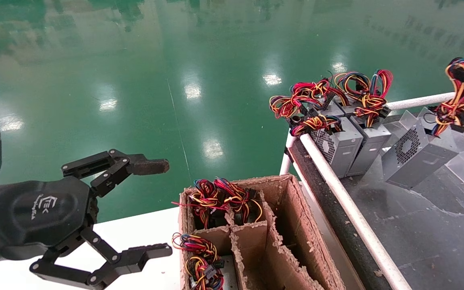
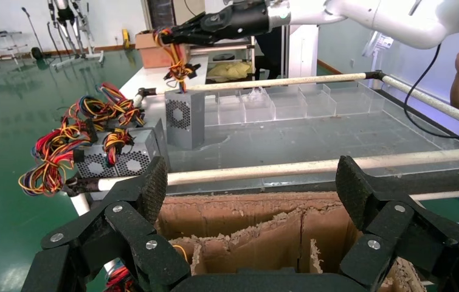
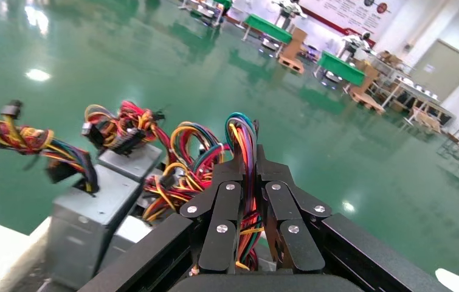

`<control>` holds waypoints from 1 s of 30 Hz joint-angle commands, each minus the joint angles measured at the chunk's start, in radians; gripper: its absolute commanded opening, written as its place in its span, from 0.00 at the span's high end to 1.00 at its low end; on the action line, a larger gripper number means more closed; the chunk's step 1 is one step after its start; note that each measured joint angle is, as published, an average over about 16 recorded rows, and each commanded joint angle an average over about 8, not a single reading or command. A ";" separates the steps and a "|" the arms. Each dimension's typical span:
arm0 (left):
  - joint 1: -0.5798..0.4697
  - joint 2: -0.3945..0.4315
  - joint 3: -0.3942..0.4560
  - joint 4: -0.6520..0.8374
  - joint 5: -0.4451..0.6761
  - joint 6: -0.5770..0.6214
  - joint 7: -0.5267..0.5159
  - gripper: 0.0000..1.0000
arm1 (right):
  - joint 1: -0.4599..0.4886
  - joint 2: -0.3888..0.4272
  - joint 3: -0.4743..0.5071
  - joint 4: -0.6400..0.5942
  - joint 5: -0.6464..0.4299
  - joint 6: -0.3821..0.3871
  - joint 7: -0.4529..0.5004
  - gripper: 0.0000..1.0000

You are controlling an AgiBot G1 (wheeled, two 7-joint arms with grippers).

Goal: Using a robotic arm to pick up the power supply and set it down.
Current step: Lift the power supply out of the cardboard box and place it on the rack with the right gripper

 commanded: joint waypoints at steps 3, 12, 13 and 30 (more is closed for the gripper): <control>0.000 0.000 0.000 0.000 0.000 0.000 0.000 0.00 | 0.052 -0.039 -0.031 -0.054 -0.041 0.015 -0.015 1.00; 0.000 0.000 0.000 0.000 0.000 0.000 0.000 0.00 | 0.223 -0.146 -0.110 -0.235 -0.125 -0.021 -0.046 1.00; 0.000 0.000 0.000 0.000 0.000 0.000 0.000 0.00 | 0.241 -0.158 -0.115 -0.255 -0.131 -0.025 -0.055 1.00; 0.000 0.000 0.000 0.000 0.000 0.000 0.000 0.00 | 0.424 -0.288 -0.152 -0.551 -0.178 -0.060 -0.220 0.36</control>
